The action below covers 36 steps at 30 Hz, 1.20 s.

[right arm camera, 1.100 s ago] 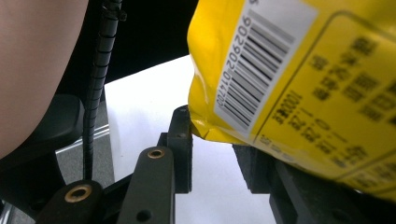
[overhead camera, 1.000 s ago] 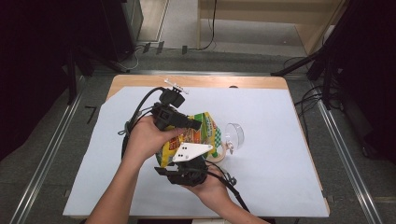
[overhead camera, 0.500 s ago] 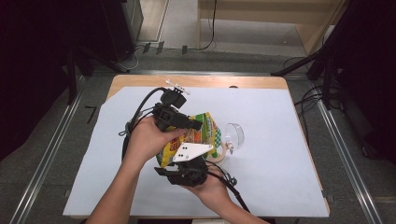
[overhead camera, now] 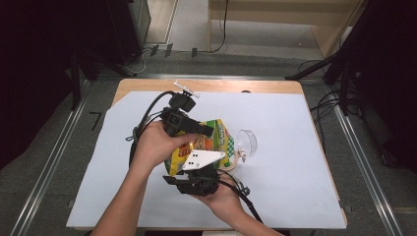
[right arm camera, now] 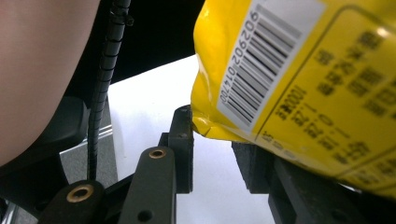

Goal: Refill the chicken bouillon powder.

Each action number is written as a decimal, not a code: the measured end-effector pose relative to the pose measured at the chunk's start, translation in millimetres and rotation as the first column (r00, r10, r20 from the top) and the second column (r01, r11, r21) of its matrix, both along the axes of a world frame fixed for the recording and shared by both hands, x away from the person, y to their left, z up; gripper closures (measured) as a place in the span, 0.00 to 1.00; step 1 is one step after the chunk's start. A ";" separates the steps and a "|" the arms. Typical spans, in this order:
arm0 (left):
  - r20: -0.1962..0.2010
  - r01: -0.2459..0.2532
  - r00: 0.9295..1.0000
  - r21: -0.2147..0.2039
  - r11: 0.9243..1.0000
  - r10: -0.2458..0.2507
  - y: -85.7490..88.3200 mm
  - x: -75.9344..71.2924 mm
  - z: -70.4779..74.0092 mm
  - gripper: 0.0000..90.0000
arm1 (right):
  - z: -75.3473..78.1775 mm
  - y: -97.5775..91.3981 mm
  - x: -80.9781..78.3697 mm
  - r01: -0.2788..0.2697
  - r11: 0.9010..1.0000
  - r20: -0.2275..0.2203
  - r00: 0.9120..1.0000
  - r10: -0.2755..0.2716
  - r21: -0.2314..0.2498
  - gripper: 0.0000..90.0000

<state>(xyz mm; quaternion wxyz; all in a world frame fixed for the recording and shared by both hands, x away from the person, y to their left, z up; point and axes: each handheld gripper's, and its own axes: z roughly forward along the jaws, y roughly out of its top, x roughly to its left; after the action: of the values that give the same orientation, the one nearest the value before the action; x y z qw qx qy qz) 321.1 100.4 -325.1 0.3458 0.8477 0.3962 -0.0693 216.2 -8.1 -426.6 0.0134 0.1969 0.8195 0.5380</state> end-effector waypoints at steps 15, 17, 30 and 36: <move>-0.002 0.006 1.000 -0.007 1.000 -0.006 2.3 1.9 -3.3 0.84 | 0.5 4.3 -1.5 0.036 0.999 -0.039 0.999 -0.036 -0.015 0.78; -0.004 0.006 1.000 -0.005 1.000 -0.006 3.0 2.4 -3.9 0.84 | 0.1 4.7 -0.6 0.031 0.999 -0.041 0.999 -0.032 -0.022 0.78; -0.002 0.014 1.000 -0.020 1.000 -0.014 3.9 4.5 -6.5 0.84 | -0.3 5.5 1.1 0.038 0.998 -0.039 0.998 -0.040 -0.046 0.78; 0.002 0.016 1.000 -0.021 1.000 -0.016 4.0 5.3 -6.7 0.84 | -1.6 7.1 1.9 0.053 0.997 -0.034 0.998 -0.055 -0.050 0.78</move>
<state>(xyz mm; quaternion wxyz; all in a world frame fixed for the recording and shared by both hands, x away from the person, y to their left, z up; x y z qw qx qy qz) 326.4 104.3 -331.7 0.3544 0.8474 0.3882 -0.0753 218.0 -1.0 -428.3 0.0183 0.2280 0.8269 0.5137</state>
